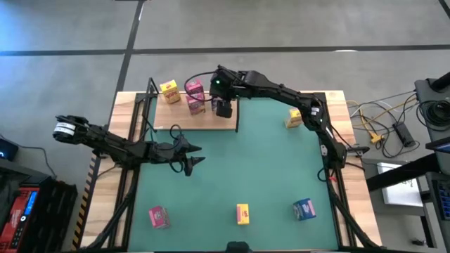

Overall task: Stack cereal on shelf
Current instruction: Put the top yellow cereal box on the shelf aligned with the other yellow cereal box

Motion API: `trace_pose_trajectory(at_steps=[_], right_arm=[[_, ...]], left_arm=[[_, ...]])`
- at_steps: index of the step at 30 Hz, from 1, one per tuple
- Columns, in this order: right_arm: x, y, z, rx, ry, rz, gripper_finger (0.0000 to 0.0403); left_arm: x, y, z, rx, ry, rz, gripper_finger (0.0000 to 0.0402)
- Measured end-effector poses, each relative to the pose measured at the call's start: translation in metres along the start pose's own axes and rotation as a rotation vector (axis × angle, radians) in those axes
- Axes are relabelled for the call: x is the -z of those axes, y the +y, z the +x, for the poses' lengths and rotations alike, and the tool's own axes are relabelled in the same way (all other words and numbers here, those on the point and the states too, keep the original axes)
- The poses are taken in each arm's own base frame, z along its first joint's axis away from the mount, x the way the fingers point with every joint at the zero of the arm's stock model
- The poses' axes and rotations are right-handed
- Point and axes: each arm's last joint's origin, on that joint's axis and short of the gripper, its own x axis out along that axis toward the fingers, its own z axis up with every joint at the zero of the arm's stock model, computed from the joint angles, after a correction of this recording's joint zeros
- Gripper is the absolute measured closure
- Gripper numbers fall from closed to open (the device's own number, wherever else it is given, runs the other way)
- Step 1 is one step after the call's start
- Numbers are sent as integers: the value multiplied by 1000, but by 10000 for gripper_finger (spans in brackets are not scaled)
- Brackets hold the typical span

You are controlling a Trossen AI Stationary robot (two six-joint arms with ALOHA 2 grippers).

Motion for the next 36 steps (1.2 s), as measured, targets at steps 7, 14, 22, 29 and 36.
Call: trace_pose_trajectory(at_steps=[7,14,22,29,36], right_arm=[[12,21,-31,-58,155,164,158],[30,50,-70,-36,358,331,156],[52,56,-100,12,372,323,156],[108,62,-97,61,564,212,156],[170,60,-110,101,640,112,156]], left_arm=[[-1,0,0,2,-6,-6,174],[-7,-4,2,11,-27,8,174],[-7,-4,3,-1,-1,30,174],[-7,-4,3,0,-6,78,174],[-9,-4,3,3,-19,85,174]])
